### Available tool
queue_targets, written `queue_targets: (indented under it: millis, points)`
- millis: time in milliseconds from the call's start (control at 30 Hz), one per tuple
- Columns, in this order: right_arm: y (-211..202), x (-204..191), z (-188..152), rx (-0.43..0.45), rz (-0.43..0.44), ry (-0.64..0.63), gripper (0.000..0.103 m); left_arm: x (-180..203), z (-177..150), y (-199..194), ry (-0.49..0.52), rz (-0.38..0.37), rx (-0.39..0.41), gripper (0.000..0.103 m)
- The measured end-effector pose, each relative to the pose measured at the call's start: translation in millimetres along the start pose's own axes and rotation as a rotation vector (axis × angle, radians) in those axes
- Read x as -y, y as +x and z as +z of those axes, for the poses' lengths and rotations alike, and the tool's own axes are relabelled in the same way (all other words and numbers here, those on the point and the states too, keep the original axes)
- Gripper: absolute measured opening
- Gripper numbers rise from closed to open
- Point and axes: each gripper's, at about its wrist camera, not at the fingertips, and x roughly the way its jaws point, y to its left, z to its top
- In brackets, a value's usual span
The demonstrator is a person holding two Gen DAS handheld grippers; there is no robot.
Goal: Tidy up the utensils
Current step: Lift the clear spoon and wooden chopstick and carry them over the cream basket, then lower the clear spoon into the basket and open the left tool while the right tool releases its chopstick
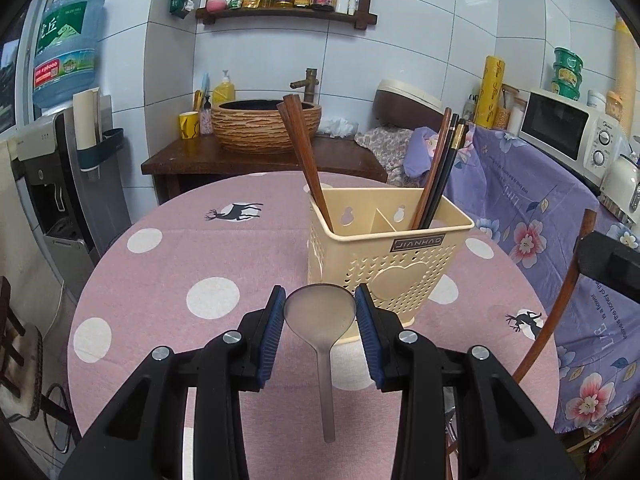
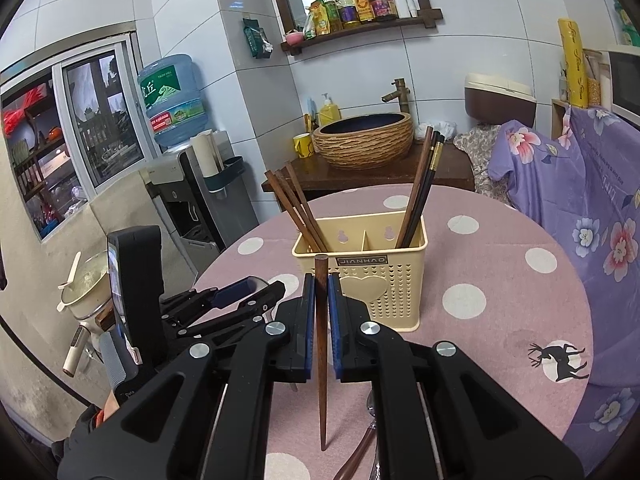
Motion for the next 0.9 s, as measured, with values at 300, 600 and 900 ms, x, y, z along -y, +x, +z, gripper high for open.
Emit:
queue_targets:
  millis: [300,600,900]
  points:
    - [-12,6,26,0.025,0.028,0.005,0.008,-3,23,-24,-0.01,-0.055,0.04,0.036]
    - [-36,0,113,0.153,0.013,-0.019,0.008,-3,105,-62,-0.054,-0.07,0.212,0.036]
    - [-31,5,183,0.291,-0.101,-0.025,0.008,10,163,-52,-0.103,-0.056,0.312,0.036]
